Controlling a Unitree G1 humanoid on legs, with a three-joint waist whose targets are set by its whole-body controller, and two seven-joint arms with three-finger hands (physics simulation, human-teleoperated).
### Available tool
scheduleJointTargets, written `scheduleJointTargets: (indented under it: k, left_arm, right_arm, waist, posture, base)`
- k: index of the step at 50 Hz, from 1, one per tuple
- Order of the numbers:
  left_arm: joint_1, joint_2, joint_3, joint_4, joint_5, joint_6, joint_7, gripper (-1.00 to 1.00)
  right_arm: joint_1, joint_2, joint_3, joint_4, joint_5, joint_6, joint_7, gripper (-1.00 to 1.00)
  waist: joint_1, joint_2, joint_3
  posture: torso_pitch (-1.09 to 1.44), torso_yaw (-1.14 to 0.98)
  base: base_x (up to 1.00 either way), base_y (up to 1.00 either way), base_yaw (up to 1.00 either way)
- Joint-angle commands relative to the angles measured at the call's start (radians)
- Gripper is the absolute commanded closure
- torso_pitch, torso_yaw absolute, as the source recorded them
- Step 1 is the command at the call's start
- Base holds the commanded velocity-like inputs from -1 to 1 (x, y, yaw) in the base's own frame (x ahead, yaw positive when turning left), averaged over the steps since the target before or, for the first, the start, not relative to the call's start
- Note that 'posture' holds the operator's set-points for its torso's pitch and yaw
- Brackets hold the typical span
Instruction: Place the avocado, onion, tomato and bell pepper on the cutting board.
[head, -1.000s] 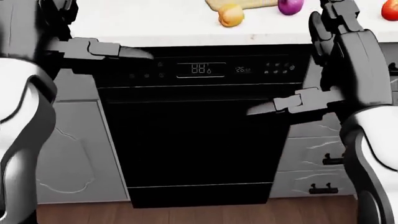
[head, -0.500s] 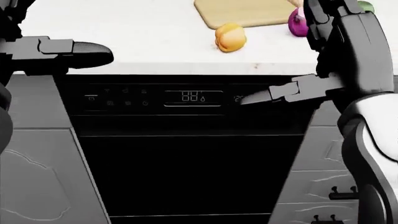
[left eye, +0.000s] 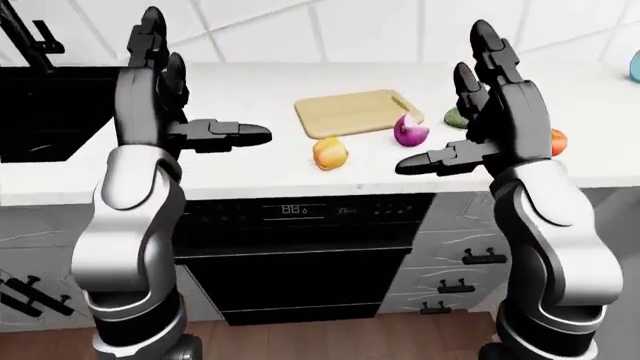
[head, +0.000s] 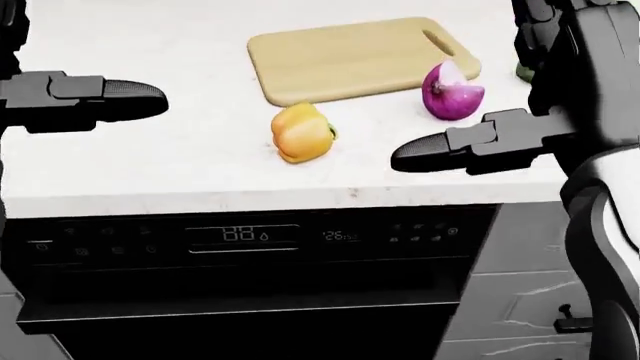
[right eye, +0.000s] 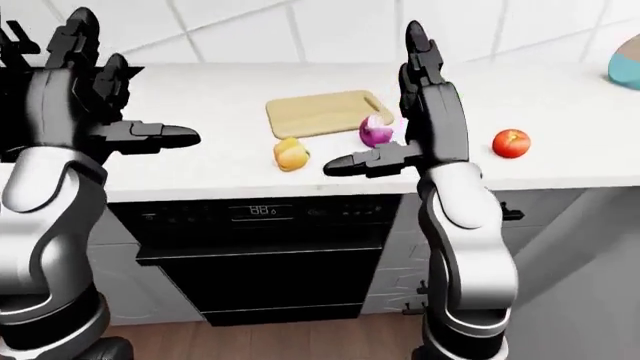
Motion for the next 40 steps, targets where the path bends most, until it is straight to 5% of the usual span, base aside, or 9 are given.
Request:
scheduleJointTargets:
  k: [1,5,7,8,18,21,31,34,40]
  left_arm:
    - [-0.031,0.006,0.001,-0.025,0.0,-0.039,0.001,-1.0]
    - [-0.038,0.01,0.0,-0.014,0.005,-0.046,0.001,-1.0]
    - [-0.038,0.009,0.0,-0.02,0.003,-0.041,0.002,-1.0]
    - [-0.036,0.009,0.001,-0.022,0.002,-0.041,0.0,-1.0]
    - [-0.028,0.01,0.002,-0.023,0.006,-0.047,0.002,-1.0]
    - [-0.029,0.012,0.004,-0.024,0.006,-0.045,0.0,-1.0]
    - [-0.013,0.021,0.02,-0.043,-0.001,-0.038,-0.002,-1.0]
    - [-0.008,0.025,0.021,-0.039,-0.002,-0.043,0.0,-1.0]
    - [-0.004,0.027,0.021,-0.046,-0.003,-0.039,0.002,-1.0]
  right_arm:
    - [-0.02,-0.008,-0.009,-0.018,-0.009,-0.028,-0.006,-1.0]
    - [-0.023,-0.004,-0.007,-0.011,-0.015,-0.036,-0.01,-1.0]
    - [-0.026,-0.003,-0.006,-0.013,-0.014,-0.031,-0.01,-1.0]
    - [-0.026,-0.006,-0.003,-0.023,-0.016,-0.021,-0.006,-1.0]
    - [-0.016,0.008,-0.006,-0.02,-0.005,-0.034,-0.011,-1.0]
    - [-0.014,0.0,0.002,-0.022,-0.015,-0.032,-0.006,-1.0]
    - [-0.023,0.011,0.004,-0.026,-0.041,-0.013,0.018,-1.0]
    - [-0.024,0.01,0.005,-0.022,-0.041,-0.015,0.016,-1.0]
    - [-0.016,0.01,-0.001,-0.025,-0.036,-0.02,0.012,-1.0]
  waist:
    - [-0.004,0.015,-0.017]
    - [-0.004,-0.075,-0.016]
    - [-0.013,-0.17,-0.036]
    - [-0.01,-0.114,-0.029]
    - [-0.011,-0.072,-0.003]
    - [-0.03,0.025,0.012]
    - [-0.03,-0.031,-0.036]
    - [-0.014,-0.02,0.007]
    - [-0.001,-0.05,0.009]
  posture:
    - [0.0,0.0]
    - [0.0,0.0]
    - [0.0,0.0]
    - [0.0,0.0]
    - [0.0,0.0]
    - [0.0,0.0]
    - [0.0,0.0]
    - [0.0,0.0]
    - [0.0,0.0]
  base:
    - [0.0,-0.51,0.0]
    - [0.0,-0.25,0.0]
    - [0.0,-0.18,0.0]
    - [0.0,-0.18,0.0]
    - [0.0,-0.12,0.0]
    - [0.0,-0.32,0.0]
    - [0.01,0.0,0.0]
    - [0.26,-0.08,0.0]
    - [0.26,-0.06,0.0]
